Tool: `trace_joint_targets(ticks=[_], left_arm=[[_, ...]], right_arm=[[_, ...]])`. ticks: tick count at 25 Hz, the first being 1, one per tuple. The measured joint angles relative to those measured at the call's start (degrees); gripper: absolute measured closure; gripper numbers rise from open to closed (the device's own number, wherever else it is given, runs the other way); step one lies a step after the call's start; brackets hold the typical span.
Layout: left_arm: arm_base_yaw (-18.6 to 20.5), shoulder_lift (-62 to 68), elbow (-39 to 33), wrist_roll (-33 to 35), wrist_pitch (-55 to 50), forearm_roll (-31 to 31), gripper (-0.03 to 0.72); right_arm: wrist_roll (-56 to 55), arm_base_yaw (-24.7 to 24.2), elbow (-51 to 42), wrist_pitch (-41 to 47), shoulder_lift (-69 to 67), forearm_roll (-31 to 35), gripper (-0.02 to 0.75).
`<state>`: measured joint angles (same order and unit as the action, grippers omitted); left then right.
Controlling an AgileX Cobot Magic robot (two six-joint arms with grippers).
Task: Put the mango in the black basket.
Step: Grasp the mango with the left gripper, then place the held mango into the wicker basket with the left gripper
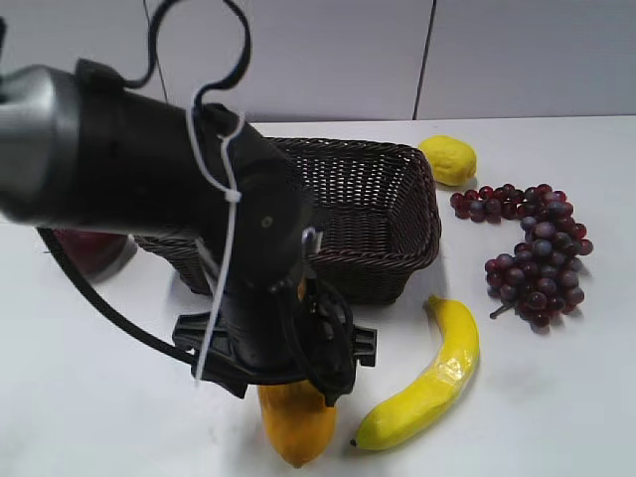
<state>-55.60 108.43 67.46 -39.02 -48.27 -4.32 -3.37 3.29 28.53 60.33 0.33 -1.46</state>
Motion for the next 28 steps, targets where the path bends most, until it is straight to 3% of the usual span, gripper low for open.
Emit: trace_joint_targets(ticks=[14, 19, 28], left_arm=[[0.0, 5.88, 0.07, -0.34, 4.36, -0.43, 0.035], [0.0, 6.19, 0.07, -0.34, 4.41, -0.5, 0.11], [-0.04, -3.23, 0.07, -0.34, -1.91, 2.02, 0.11]], right_arm=[[0.0, 0.0, 0.0, 0.0, 0.0, 0.06, 0.258], [0.0, 0.0, 0.0, 0.0, 0.0, 0.12, 0.258], [0.0, 0.0, 0.0, 0.0, 0.0, 0.23, 0.258]])
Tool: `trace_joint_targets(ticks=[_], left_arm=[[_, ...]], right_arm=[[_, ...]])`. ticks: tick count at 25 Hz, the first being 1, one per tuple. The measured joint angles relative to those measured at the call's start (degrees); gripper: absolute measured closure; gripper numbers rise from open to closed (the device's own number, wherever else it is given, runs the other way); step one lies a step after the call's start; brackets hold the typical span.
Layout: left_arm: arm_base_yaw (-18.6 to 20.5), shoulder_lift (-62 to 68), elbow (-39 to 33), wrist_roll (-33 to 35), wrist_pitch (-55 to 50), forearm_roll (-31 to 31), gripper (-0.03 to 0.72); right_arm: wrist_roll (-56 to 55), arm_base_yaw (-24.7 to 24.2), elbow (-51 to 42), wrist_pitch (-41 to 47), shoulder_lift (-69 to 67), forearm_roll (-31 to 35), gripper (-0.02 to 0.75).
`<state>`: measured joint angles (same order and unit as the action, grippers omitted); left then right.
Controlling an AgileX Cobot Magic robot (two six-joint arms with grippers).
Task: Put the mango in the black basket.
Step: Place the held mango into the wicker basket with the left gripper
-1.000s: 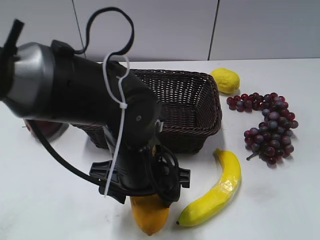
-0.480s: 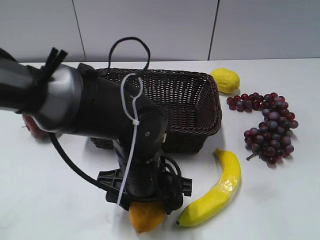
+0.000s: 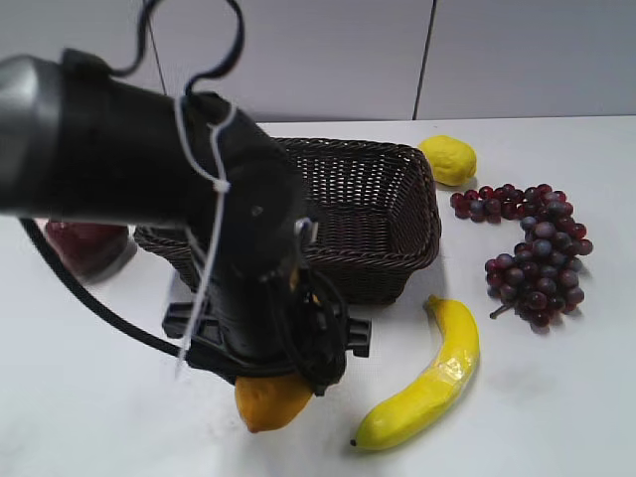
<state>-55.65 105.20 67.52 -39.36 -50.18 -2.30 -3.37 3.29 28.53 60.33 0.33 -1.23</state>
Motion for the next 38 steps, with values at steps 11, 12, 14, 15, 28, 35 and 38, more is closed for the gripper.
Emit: trace_joint_targets(ticks=[11, 12, 14, 15, 28, 35, 38], left_arm=[[4.06, -15.38, 0.0, 10.79, 1.18, 10.64, 0.11], [5.12, -15.35, 0.0, 12.38, 2.48, 12.33, 0.11], [6.74, -14.91, 0.36, 17.64, 5.83, 15.5, 0.11], [7.31, -14.54, 0.58, 20.98, 8.18, 17.57, 0.11], [12.05, -2.27, 5.31, 40.08, 19.41, 30.8, 0.11], [12.69, -0.57, 8.86, 40.13, 17.15, 29.58, 0.05], [12.99, -0.57, 10.42, 40.13, 14.75, 28.8, 0.055]], right_arm=[[0.0, 0.0, 0.0, 0.0, 0.0, 0.0, 0.258], [0.0, 0.0, 0.0, 0.0, 0.0, 0.0, 0.258], [0.0, 0.0, 0.0, 0.0, 0.0, 0.0, 0.258], [0.0, 0.0, 0.0, 0.0, 0.0, 0.0, 0.258], [0.0, 0.0, 0.0, 0.0, 0.0, 0.11, 0.258], [0.0, 0.0, 0.0, 0.0, 0.0, 0.16, 0.258], [0.0, 0.0, 0.0, 0.0, 0.0, 0.16, 0.258]])
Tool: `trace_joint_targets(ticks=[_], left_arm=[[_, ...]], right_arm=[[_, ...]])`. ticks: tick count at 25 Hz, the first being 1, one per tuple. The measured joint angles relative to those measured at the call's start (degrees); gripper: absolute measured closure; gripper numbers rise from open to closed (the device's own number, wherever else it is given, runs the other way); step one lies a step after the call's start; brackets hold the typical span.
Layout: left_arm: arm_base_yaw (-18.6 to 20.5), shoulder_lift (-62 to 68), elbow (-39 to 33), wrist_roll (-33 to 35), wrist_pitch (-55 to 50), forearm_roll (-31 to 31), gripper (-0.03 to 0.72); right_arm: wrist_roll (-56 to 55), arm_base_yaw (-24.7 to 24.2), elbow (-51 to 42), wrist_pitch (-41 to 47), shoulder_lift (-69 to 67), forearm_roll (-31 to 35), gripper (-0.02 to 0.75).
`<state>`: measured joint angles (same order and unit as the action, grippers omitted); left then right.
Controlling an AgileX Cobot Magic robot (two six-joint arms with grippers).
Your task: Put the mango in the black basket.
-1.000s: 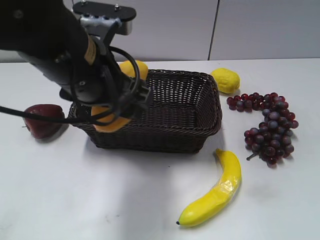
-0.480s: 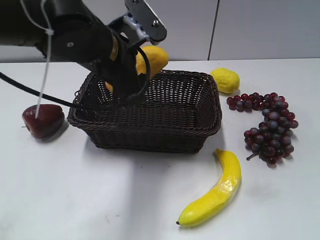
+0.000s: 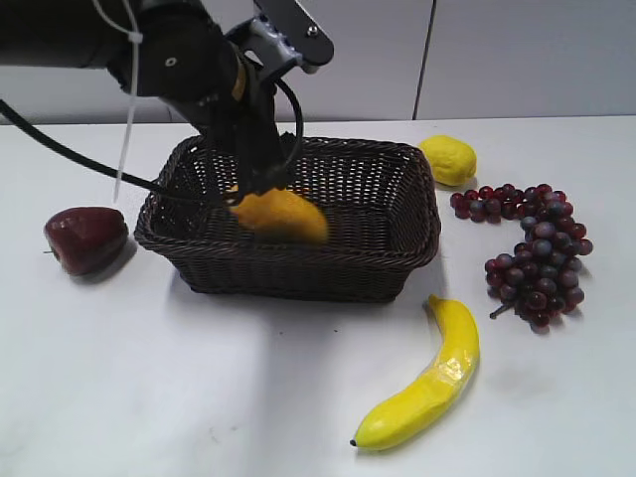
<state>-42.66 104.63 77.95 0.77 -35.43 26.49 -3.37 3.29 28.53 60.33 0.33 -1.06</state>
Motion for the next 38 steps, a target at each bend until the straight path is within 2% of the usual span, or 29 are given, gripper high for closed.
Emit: trace_joint_targets(ticks=[6, 10, 15, 20, 25, 29, 32, 38], left_arm=[[1.11, 0.05, 4.44, 0.0, -7.58, -5.6, 0.064], [3.95, -0.05, 10.4, 0.0, -14.63, -8.83, 0.076], [11.29, -1.27, 15.79, 0.0, -22.37, -12.95, 0.101], [20.61, -1.93, 16.33, 0.0, -32.0, -18.7, 0.108], [28.51, -2.31, 16.23, 0.0, -34.13, -21.24, 0.115], [33.15, -5.52, 13.85, 0.0, -34.12, -25.2, 0.117], [35.27, -9.56, 9.17, 0.13, -34.12, -26.49, 0.117], [36.14, -23.54, -4.07, 0.31, -34.23, -26.49, 0.117]], right_arm=[[0.0, 0.0, 0.0, 0.0, 0.0, 0.0, 0.258], [0.0, 0.0, 0.0, 0.0, 0.0, 0.0, 0.258], [0.0, 0.0, 0.0, 0.0, 0.0, 0.0, 0.258], [0.0, 0.0, 0.0, 0.0, 0.0, 0.0, 0.258], [0.0, 0.0, 0.0, 0.0, 0.0, 0.0, 0.258], [0.0, 0.0, 0.0, 0.0, 0.0, 0.0, 0.258], [0.0, 0.0, 0.0, 0.0, 0.0, 0.0, 0.258], [0.0, 0.0, 0.0, 0.0, 0.0, -1.01, 0.258]])
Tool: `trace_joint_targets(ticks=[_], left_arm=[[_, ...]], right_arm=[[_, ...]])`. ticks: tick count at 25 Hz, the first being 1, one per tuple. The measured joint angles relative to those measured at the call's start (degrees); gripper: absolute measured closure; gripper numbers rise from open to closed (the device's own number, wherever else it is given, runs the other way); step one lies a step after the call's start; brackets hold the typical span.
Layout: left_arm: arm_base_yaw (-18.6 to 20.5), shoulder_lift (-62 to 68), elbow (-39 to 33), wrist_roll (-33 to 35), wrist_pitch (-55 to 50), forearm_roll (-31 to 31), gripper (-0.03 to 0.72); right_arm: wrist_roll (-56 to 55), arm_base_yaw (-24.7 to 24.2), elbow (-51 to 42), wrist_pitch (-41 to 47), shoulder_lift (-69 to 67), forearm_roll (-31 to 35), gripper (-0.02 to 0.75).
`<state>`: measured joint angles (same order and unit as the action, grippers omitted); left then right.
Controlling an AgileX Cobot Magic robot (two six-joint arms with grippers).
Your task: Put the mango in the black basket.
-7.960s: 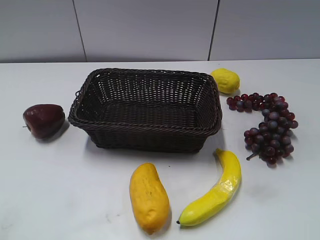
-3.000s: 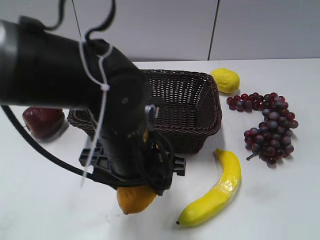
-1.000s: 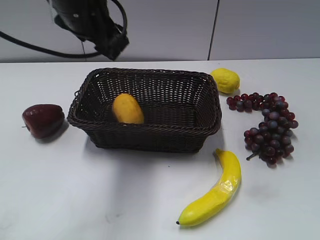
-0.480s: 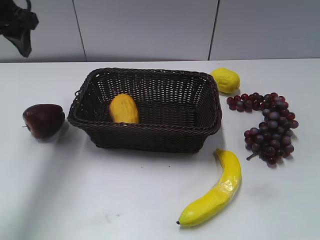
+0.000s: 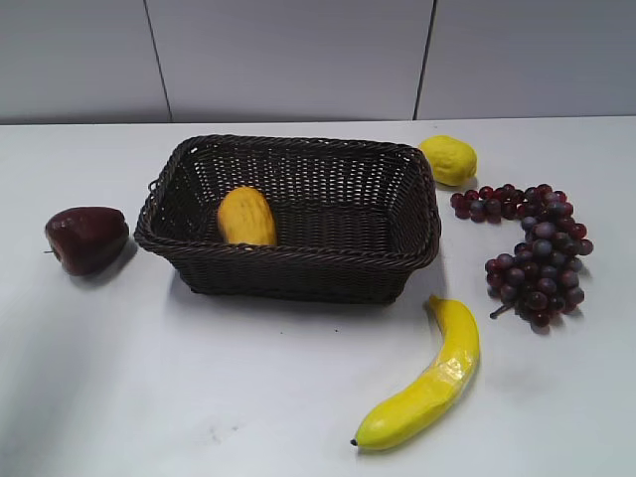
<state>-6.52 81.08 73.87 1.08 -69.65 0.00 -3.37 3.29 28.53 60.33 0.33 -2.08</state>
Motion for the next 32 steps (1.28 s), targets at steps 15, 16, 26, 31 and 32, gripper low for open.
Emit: trace_joint_targets(ticks=[15, 16, 26, 31, 32], left_arm=[[0.0, -42.56, -32.71, 0.1, 7.86, -0.95, 0.118], [0.0, -45.77, -34.19, 0.1, 8.69, -0.95, 0.118], [0.0, -71.79, -43.99, 0.05, 10.71, -1.06, 0.12], [0.0, -80.23, -44.5, 0.03, 10.21, -0.93, 0.12], [0.0, -81.01, -44.5, 0.07, 10.13, -0.58, 0.12]], right_arm=[[0.0, 0.0, 0.0, 0.0, 0.0, -0.11, 0.258], [0.0, 0.0, 0.0, 0.0, 0.0, -0.11, 0.258], [0.0, 0.0, 0.0, 0.0, 0.0, -0.11, 0.258], [0.0, 0.0, 0.0, 0.0, 0.0, -0.11, 0.258], [0.0, 0.0, 0.0, -0.06, 0.04, -0.11, 0.258]])
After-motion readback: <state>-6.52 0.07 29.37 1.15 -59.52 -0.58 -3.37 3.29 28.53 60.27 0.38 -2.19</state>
